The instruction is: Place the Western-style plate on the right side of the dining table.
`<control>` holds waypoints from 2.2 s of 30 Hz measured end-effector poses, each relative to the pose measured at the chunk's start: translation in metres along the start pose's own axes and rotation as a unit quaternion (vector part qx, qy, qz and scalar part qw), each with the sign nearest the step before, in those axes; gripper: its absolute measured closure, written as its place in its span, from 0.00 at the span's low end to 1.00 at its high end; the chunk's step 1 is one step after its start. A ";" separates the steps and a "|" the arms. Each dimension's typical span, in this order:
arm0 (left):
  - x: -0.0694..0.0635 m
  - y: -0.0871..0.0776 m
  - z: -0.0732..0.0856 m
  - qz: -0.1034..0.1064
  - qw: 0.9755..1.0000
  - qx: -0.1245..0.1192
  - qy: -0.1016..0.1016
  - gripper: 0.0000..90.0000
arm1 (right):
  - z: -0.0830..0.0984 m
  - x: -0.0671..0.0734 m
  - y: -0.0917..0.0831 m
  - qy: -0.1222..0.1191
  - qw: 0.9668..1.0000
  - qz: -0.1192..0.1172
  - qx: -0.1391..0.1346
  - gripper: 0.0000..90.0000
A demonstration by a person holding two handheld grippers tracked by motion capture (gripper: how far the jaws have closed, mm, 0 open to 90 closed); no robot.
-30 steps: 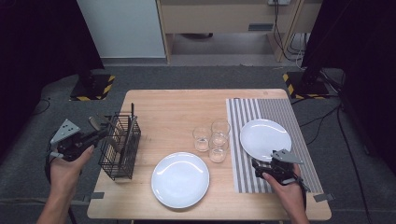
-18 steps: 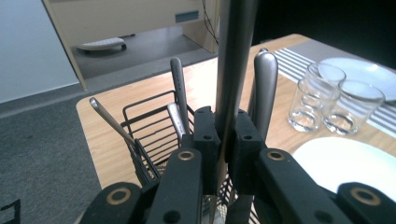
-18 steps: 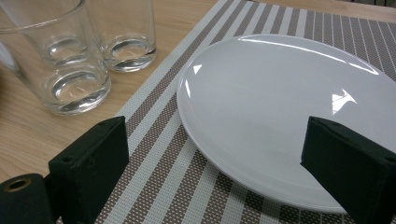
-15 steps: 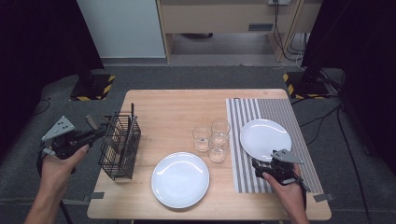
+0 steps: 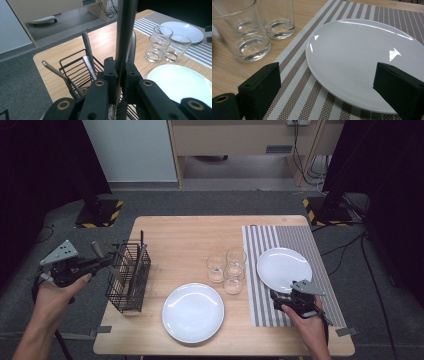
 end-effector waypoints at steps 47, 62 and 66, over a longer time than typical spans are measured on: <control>-0.040 -0.020 -0.061 0.047 0.996 -0.026 0.068 0.92 | 0.000 -0.002 -0.001 0.001 1.000 0.003 -0.002 0.09; -0.076 0.009 -0.070 0.082 0.993 -0.018 0.088 0.93 | -0.001 -0.003 -0.002 0.004 1.000 0.004 -0.007 0.09; -0.085 0.022 -0.068 0.089 0.992 -0.011 0.093 0.93 | -0.001 -0.003 -0.003 0.003 1.000 0.003 -0.005 0.09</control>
Point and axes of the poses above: each handheld gripper's, and its own axes: y roughly forward along the jaws, z roughly out of its underside, x roughly to its left, the point moved 6 cm from there along y, roughly forward along the jaws, and after that the axes turned 11 degrees about -z, right-handed, at the moved point
